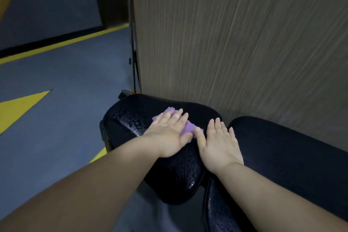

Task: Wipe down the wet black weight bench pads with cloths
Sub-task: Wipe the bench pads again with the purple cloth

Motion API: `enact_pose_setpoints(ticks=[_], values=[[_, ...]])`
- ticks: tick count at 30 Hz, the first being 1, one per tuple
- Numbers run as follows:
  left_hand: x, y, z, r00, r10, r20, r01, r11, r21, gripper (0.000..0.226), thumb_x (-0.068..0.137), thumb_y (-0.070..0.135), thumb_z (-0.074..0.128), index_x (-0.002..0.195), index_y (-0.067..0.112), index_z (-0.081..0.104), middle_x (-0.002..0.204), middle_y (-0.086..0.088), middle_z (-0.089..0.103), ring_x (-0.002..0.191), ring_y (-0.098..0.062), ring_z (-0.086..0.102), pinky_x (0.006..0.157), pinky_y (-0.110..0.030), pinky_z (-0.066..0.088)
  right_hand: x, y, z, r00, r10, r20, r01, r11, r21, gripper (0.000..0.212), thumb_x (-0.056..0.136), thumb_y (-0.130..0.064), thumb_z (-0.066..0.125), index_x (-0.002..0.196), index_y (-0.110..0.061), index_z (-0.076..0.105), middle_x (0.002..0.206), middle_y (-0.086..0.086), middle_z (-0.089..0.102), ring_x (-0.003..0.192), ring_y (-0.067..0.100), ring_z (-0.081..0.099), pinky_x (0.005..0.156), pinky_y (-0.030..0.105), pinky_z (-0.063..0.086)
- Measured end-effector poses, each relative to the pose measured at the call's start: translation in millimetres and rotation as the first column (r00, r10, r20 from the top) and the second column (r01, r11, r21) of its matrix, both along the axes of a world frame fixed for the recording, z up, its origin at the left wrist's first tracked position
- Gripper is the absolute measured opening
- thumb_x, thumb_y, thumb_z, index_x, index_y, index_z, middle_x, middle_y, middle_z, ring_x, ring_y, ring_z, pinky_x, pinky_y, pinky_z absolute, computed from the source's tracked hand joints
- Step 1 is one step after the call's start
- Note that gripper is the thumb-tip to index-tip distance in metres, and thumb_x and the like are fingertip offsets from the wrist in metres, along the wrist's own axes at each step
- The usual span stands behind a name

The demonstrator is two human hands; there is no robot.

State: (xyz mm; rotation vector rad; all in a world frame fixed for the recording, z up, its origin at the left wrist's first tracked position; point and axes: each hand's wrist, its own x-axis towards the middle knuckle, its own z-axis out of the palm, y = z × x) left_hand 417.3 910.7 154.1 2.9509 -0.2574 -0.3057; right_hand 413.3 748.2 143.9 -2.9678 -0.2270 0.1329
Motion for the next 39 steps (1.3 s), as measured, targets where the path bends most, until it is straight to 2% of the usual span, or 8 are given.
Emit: enact_pose_setpoints(ticks=[6, 9, 12, 15, 17, 21, 25, 39], values=[[-68, 17, -13, 0.996, 0.006, 0.094, -0.006, 1.000, -0.006, 0.067, 0.101, 0.056, 0.019, 0.155, 0.027, -0.010, 0.161, 0.008, -0.019, 0.145, -0.010, -0.025, 0.115, -0.029, -0.019, -3, 2, -1, 0.999, 0.026, 0.027, -0.026, 0.999, -0.023, 0.075, 0.095, -0.057, 0.004, 0.153, -0.010, 0.007, 0.161, 0.006, 0.002, 0.148, 0.017, -0.002, 0.121, 0.037, -0.001], [-94, 23, -19, 0.992, 0.014, 0.126, -0.011, 1.000, -0.023, 0.079, 0.086, 0.068, -0.001, 0.153, 0.029, -0.014, 0.159, 0.011, -0.023, 0.138, -0.003, -0.032, 0.109, -0.024, -0.024, -5, 3, 1, 0.991, 0.103, 0.084, -0.098, 0.993, -0.063, 0.079, 0.092, -0.059, 0.001, 0.153, -0.011, 0.013, 0.161, 0.004, 0.006, 0.148, 0.017, -0.001, 0.121, 0.037, -0.001], [-113, 29, -28, 0.990, 0.051, 0.133, -0.042, 0.997, -0.066, 0.090, 0.074, 0.077, -0.014, 0.152, 0.031, -0.018, 0.152, 0.016, -0.031, 0.135, -0.003, -0.036, 0.110, -0.024, -0.022, -10, 6, 2, 0.948, 0.298, 0.111, -0.296, 0.955, -0.034, 0.094, 0.083, -0.071, -0.006, 0.152, -0.011, 0.018, 0.161, 0.002, 0.008, 0.148, 0.013, -0.003, 0.119, 0.029, -0.005], [-123, 32, -34, 0.986, 0.112, 0.120, -0.094, 0.986, -0.140, 0.082, 0.077, 0.071, -0.010, 0.150, 0.035, -0.020, 0.153, 0.017, -0.032, 0.139, -0.004, -0.036, 0.117, -0.029, -0.015, -9, 8, 2, 0.911, 0.409, 0.057, -0.409, 0.913, -0.013, 0.126, 0.058, -0.082, -0.030, 0.153, -0.011, 0.013, 0.161, 0.001, 0.002, 0.147, 0.011, -0.007, 0.115, 0.026, -0.012], [-121, 32, -35, 0.985, 0.121, 0.123, -0.101, 0.982, -0.160, 0.083, 0.076, 0.069, -0.010, 0.151, 0.035, -0.019, 0.151, 0.018, -0.033, 0.138, -0.004, -0.036, 0.118, -0.031, -0.014, -7, 12, 1, 0.921, 0.389, 0.032, -0.389, 0.921, -0.004, 0.117, 0.064, -0.079, -0.024, 0.153, -0.011, 0.007, 0.161, 0.002, -0.002, 0.147, 0.012, -0.011, 0.116, 0.029, -0.014], [-108, 31, -33, 0.978, 0.152, 0.144, -0.129, 0.979, -0.158, 0.084, 0.077, 0.069, -0.003, 0.152, 0.033, -0.015, 0.151, 0.018, -0.031, 0.139, -0.006, -0.036, 0.112, -0.025, -0.022, -11, 30, 0, 0.979, 0.204, 0.009, -0.205, 0.977, 0.060, 0.072, 0.096, -0.058, 0.010, 0.154, -0.014, 0.007, 0.161, -0.002, -0.002, 0.147, 0.015, -0.012, 0.118, 0.042, -0.012], [-89, 37, -32, 0.971, 0.207, 0.119, -0.182, 0.965, -0.191, 0.067, 0.101, 0.054, 0.025, 0.154, 0.033, -0.010, 0.159, 0.011, -0.022, 0.142, -0.008, -0.031, 0.111, -0.027, -0.022, -11, 36, -4, 0.989, 0.144, 0.036, -0.147, 0.986, 0.076, 0.067, 0.097, -0.053, 0.008, 0.154, -0.016, 0.009, 0.161, -0.005, 0.001, 0.147, 0.012, -0.009, 0.119, 0.043, -0.008], [6, 42, -1, 0.984, 0.180, -0.012, -0.180, 0.984, 0.001, 0.066, 0.102, 0.051, 0.021, 0.156, 0.023, -0.004, 0.163, 0.002, -0.013, 0.148, -0.019, -0.020, 0.119, -0.039, -0.014, -10, 41, -4, 0.989, 0.113, 0.090, -0.122, 0.987, 0.104, 0.065, 0.096, -0.050, 0.005, 0.153, -0.021, 0.016, 0.161, -0.008, 0.008, 0.147, 0.010, -0.003, 0.120, 0.041, -0.006]])
